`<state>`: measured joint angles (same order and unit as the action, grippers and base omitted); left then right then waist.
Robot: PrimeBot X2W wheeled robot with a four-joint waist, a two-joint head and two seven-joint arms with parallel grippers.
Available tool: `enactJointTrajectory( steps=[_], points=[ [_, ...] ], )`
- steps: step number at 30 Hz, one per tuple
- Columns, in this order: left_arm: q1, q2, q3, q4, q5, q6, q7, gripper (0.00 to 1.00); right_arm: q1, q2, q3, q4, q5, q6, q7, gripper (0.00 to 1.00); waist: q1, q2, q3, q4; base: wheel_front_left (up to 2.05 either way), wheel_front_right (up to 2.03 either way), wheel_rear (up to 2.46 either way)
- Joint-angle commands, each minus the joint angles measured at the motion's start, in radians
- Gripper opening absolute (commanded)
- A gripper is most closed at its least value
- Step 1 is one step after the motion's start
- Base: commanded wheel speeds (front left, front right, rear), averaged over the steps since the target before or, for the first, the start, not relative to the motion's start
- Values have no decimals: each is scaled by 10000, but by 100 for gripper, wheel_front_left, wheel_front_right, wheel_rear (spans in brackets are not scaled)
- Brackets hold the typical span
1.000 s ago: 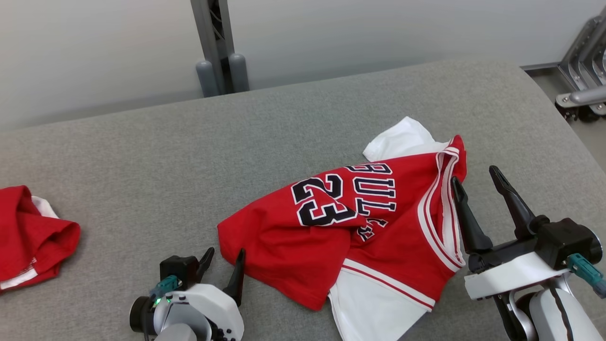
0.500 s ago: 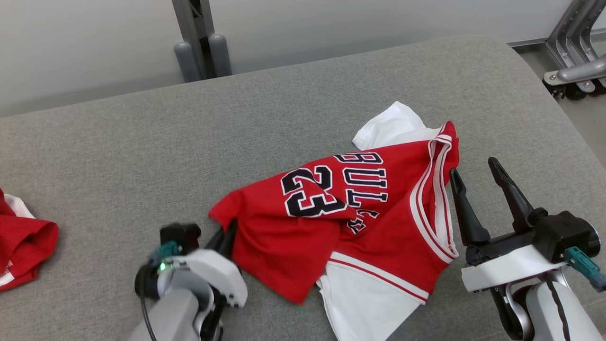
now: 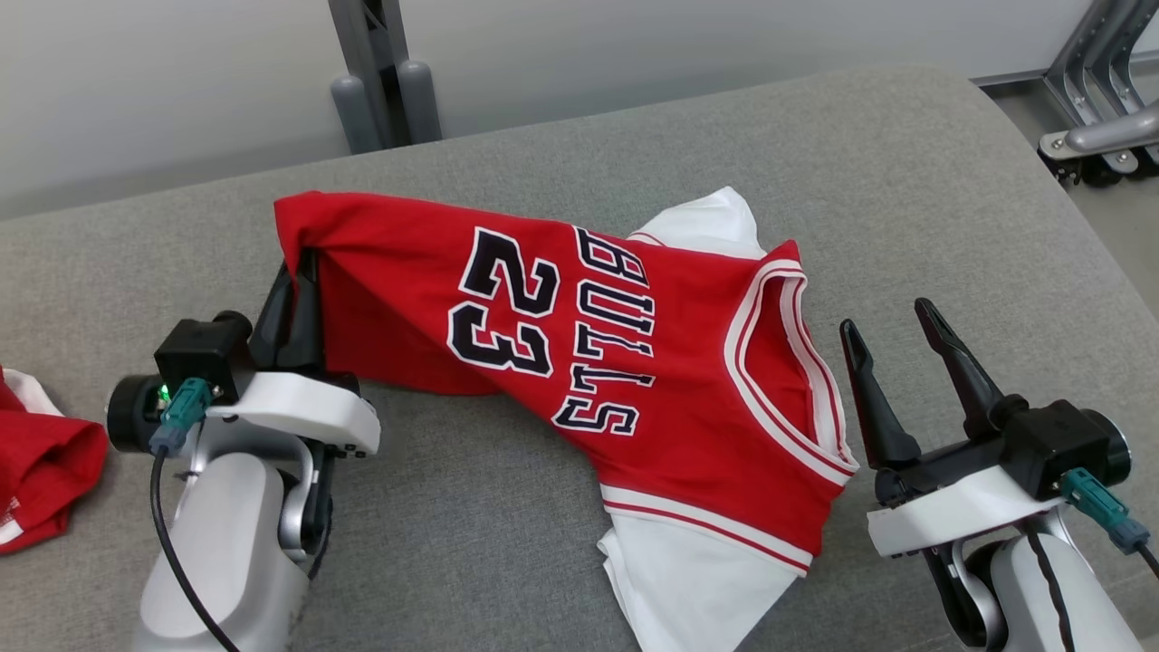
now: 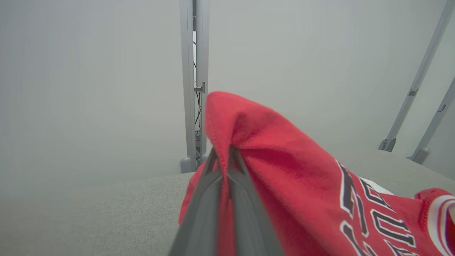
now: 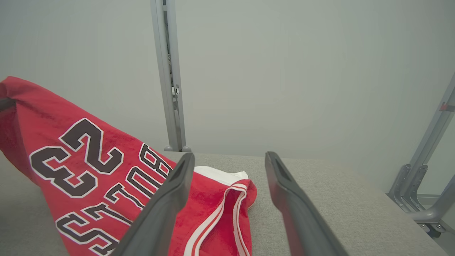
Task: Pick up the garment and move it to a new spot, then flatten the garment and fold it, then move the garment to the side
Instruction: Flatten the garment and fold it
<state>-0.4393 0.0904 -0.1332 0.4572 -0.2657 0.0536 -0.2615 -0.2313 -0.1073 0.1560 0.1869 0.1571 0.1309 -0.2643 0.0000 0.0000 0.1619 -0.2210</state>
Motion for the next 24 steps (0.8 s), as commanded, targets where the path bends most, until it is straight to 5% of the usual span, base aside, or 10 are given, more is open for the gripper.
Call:
enactJointTrajectory(
  steps=[1,6,18,19,20,24],
  points=[
    [-164,120,89,-29,247,-57,-37,0,-114,-21,21,-32,-51,-3,-17,100,0,0,88,-38,0,0,0],
    [-917,454,-36,778,1250,-210,-38,0,-327,15,200,-136,-46,-3,-17,100,0,0,477,-186,0,0,0],
    [-4177,1384,-546,5799,2038,-516,117,0,-1026,376,583,-197,207,-3,-17,100,0,0,1767,-1137,0,0,0],
    [-4382,1456,-556,6089,2063,-449,106,73,-1052,409,604,-202,204,-3,-17,100,0,0,1854,-1198,0,0,0],
    [-4562,1501,-556,6365,2053,-384,139,100,-1080,445,610,-193,225,-3,-17,100,0,0,1926,-1242,0,0,0],
    [-5138,1585,-704,7137,2149,-262,185,100,-1090,508,629,-134,205,-3,-17,100,0,0,2011,-1296,0,0,0]
  ],
)
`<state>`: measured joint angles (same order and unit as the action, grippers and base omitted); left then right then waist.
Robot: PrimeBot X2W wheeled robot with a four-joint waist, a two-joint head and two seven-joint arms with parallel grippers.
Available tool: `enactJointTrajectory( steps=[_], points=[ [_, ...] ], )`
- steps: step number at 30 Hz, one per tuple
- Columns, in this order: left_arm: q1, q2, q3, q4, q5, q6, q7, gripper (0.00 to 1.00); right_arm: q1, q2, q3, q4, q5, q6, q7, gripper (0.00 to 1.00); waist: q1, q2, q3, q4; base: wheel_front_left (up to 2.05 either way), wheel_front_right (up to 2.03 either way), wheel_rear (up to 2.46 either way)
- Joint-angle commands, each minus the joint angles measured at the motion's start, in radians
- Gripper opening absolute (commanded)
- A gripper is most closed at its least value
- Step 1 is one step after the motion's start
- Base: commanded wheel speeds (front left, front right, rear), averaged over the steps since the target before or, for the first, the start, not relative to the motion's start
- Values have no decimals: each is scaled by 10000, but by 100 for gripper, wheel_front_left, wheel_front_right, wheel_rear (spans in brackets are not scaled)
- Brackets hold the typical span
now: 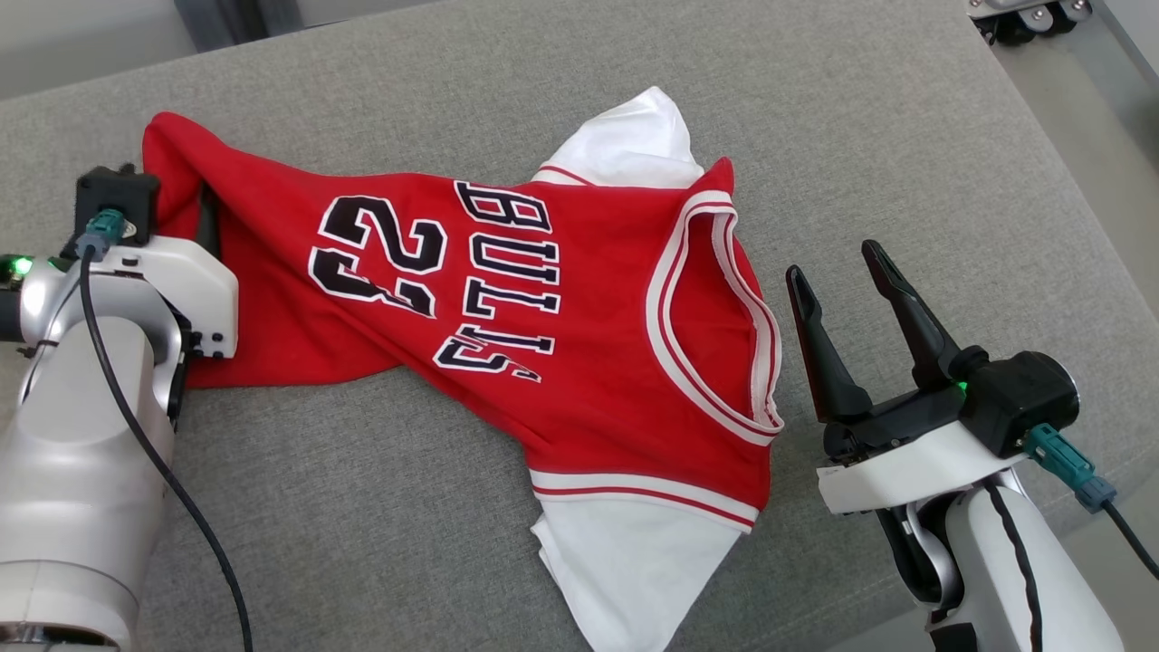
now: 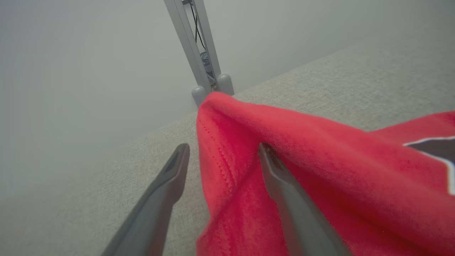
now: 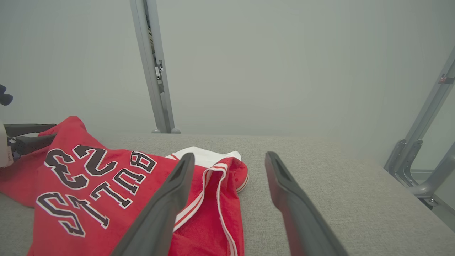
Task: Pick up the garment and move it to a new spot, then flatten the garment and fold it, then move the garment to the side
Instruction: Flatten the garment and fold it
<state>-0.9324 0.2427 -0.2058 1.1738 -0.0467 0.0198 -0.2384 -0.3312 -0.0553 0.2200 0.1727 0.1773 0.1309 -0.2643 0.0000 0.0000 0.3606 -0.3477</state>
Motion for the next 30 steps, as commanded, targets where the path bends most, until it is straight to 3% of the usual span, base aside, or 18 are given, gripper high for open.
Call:
enactJointTrajectory(
  steps=[1,6,12,24,30],
  points=[
    [-292,82,51,61,-67,145,-101,100,-77,-3,-21,24,-16,-3,-17,100,0,0,3,-17,0,0,0],
    [-15,56,190,62,-321,275,-260,100,39,18,-99,99,-105,-3,-17,100,0,0,-478,302,0,0,0],
    [950,-148,451,-1312,-617,359,-262,100,274,-99,-289,132,-239,-3,-16,100,0,0,-1101,835,0,0,0],
    [4852,-1266,1540,-6417,-950,589,-264,100,1392,-438,-912,578,-225,-3,-16,100,0,0,-2418,2103,0,0,0],
    [6791,-1767,1913,-8175,-896,571,-263,100,2101,-476,-1135,953,-283,-3,-16,100,0,0,-2860,2408,0,0,0]
  ],
)
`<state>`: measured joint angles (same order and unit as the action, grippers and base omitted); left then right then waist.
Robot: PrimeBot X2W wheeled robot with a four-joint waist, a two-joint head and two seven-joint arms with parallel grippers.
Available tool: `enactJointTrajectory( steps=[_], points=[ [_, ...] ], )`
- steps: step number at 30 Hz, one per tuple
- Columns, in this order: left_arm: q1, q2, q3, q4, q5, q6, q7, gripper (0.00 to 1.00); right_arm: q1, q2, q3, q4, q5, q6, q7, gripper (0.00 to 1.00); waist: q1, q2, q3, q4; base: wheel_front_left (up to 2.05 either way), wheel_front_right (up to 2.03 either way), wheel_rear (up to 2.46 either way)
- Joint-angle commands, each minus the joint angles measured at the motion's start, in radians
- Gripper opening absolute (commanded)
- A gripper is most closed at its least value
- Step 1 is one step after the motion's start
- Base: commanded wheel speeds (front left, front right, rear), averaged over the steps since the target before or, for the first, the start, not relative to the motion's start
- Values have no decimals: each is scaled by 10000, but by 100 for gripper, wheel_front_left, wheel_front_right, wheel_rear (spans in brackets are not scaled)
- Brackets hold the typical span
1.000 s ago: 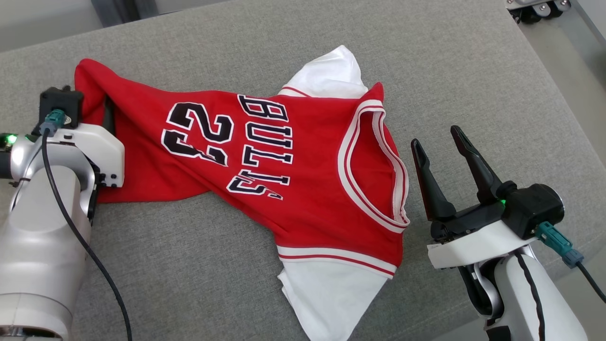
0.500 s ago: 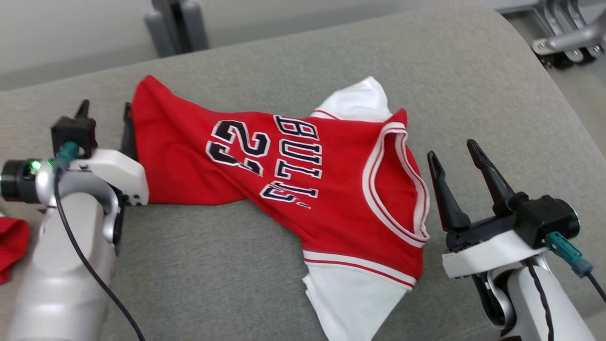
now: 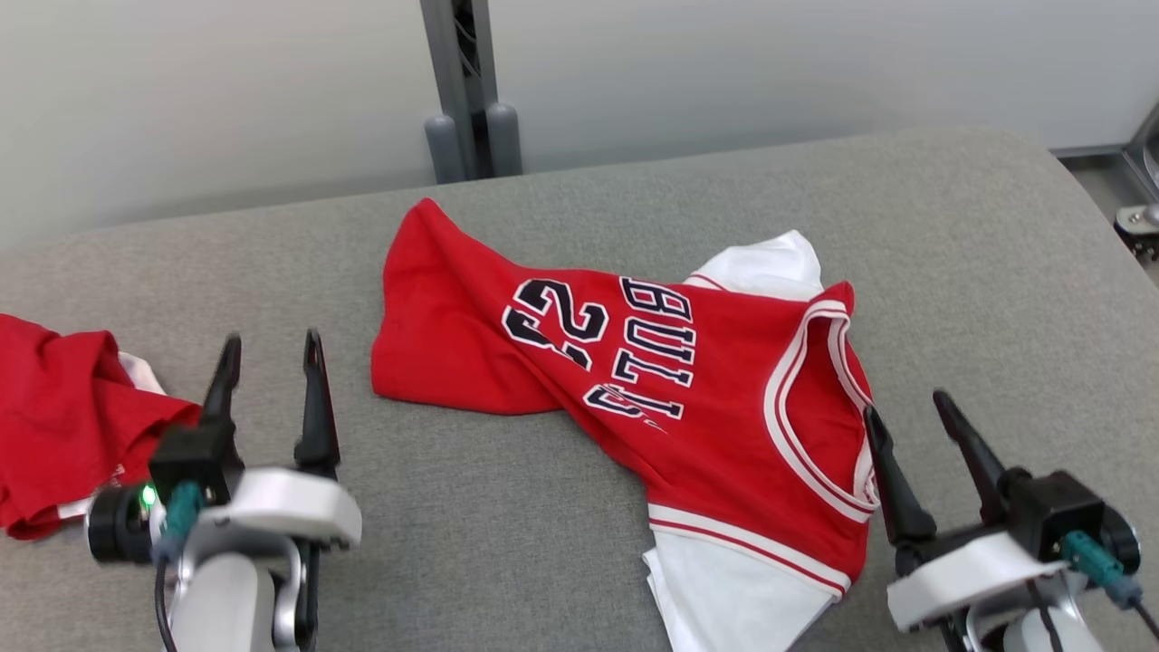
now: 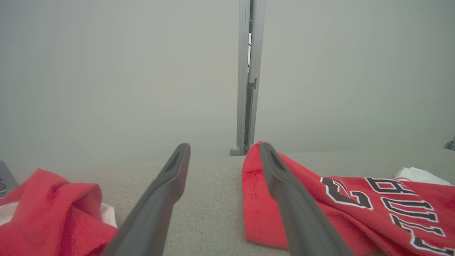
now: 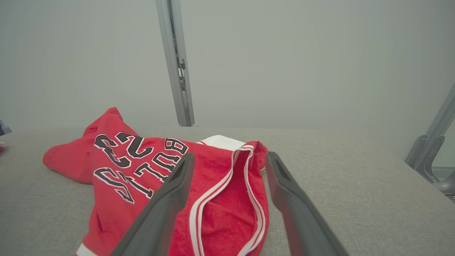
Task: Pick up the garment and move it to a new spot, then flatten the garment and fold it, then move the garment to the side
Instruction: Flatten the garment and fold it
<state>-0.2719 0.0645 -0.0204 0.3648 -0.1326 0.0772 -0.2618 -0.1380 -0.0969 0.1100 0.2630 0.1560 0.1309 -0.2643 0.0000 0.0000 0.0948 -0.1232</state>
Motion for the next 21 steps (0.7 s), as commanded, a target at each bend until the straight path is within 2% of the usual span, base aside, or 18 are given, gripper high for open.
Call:
enactJointTrajectory(
  steps=[1,7,13,21],
  points=[
    [483,-31,44,-233,-47,-44,-28,100,286,-38,-50,126,-109,-3,-16,100,0,0,-266,181,0,0,0],
    [1535,-122,-37,-1023,-448,132,-21,100,676,108,-194,392,-164,-3,-16,100,0,0,-478,237,0,0,0],
    [1723,-118,-367,-1215,-563,310,-21,100,742,214,-336,597,-187,-3,-16,100,0,0,-509,249,0,0,0],
    [1500,-119,-552,-1064,-515,327,-21,100,508,357,-435,2330,123,-3,-16,100,0,0,-319,248,0,0,0]
  ],
)
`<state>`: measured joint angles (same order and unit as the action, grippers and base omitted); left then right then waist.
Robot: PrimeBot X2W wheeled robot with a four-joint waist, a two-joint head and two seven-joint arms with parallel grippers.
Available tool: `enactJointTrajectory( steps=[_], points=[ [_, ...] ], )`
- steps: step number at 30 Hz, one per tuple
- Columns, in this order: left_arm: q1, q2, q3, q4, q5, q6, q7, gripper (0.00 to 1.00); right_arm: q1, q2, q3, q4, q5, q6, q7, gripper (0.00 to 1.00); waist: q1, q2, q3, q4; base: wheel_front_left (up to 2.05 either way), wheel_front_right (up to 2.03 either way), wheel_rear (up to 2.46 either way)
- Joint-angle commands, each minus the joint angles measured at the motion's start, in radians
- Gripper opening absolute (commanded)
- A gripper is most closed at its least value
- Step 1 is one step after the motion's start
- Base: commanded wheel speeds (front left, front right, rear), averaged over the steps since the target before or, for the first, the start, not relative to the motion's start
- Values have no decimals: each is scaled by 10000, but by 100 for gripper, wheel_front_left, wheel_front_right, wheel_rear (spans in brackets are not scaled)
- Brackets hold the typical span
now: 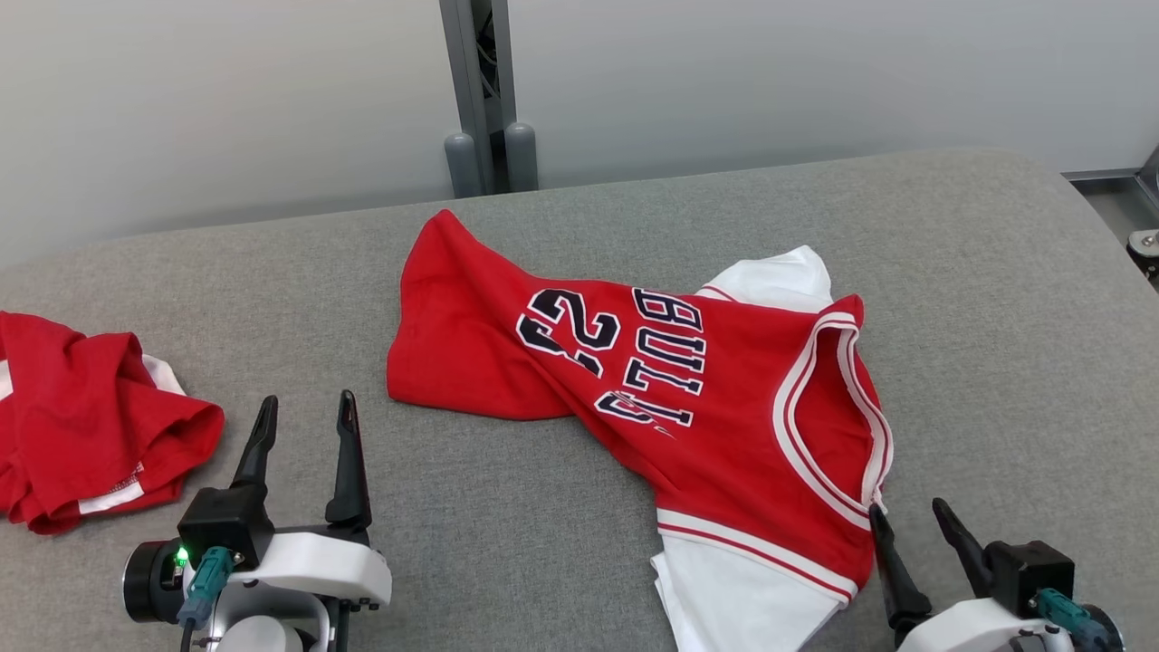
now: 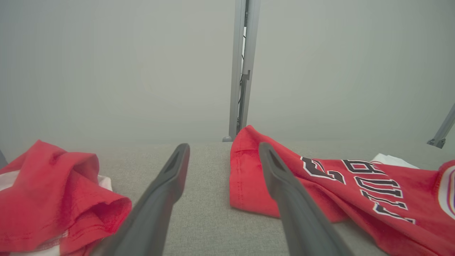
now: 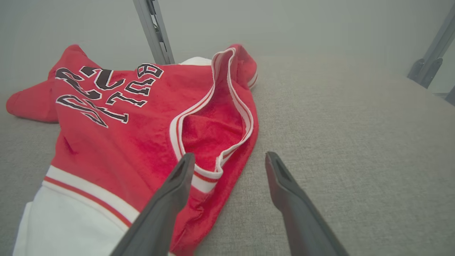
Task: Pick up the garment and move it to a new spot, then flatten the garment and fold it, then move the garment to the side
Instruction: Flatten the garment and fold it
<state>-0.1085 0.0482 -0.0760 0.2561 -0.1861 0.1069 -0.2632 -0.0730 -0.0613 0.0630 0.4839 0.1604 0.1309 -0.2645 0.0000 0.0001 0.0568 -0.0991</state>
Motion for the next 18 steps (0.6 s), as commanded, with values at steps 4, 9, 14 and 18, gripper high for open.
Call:
enactJointTrajectory(
  steps=[4,9,14,18],
  points=[
    [-269,42,-93,87,2,-34,-8,100,-477,43,268,701,335,-3,-14,100,0,-1,265,47,0,0,0],
    [-349,43,-145,133,48,-89,-8,100,-758,57,421,1223,600,-3,-14,100,0,-1,429,138,0,0,0],
    [-498,43,-58,137,119,-139,-8,100,-1158,81,740,1974,889,-3,-14,49,0,-1,588,272,0,0,0],
    [-487,41,1,162,115,-148,-8,100,-1464,64,953,1960,996,-3,-14,0,0,-1,585,322,0,0,0]
  ],
)
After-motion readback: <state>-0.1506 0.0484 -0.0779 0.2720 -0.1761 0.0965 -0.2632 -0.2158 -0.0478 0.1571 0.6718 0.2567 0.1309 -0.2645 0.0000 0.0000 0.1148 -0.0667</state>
